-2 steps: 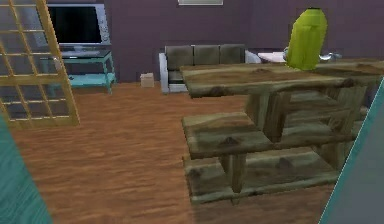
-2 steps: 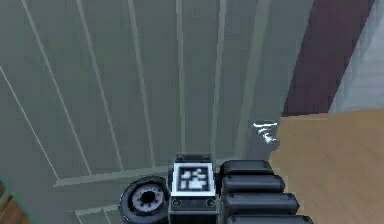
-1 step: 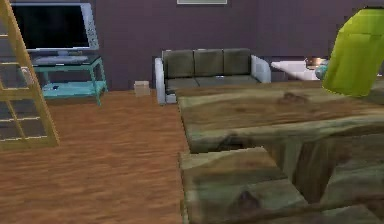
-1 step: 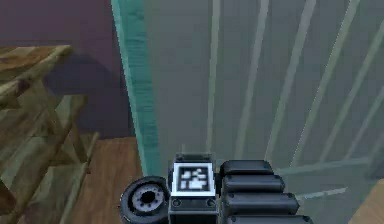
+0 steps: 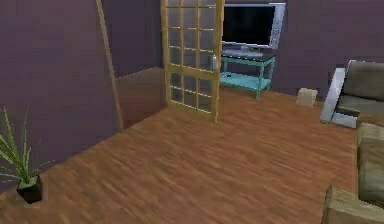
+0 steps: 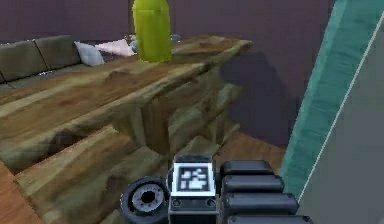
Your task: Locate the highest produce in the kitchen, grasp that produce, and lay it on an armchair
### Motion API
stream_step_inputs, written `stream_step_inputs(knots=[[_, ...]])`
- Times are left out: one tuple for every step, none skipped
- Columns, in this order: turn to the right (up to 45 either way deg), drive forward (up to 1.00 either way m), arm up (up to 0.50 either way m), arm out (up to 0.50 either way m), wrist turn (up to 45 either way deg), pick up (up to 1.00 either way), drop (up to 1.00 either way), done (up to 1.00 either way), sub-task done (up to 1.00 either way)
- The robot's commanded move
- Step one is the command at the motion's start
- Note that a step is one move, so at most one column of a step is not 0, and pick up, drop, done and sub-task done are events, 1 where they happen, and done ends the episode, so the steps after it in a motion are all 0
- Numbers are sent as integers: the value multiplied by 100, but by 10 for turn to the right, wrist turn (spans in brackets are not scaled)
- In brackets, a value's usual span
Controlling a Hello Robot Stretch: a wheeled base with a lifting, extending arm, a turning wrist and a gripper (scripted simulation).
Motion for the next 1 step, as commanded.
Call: stream_step_inputs(knots=[[-120,0,0,0,0,0,0,0,0]])
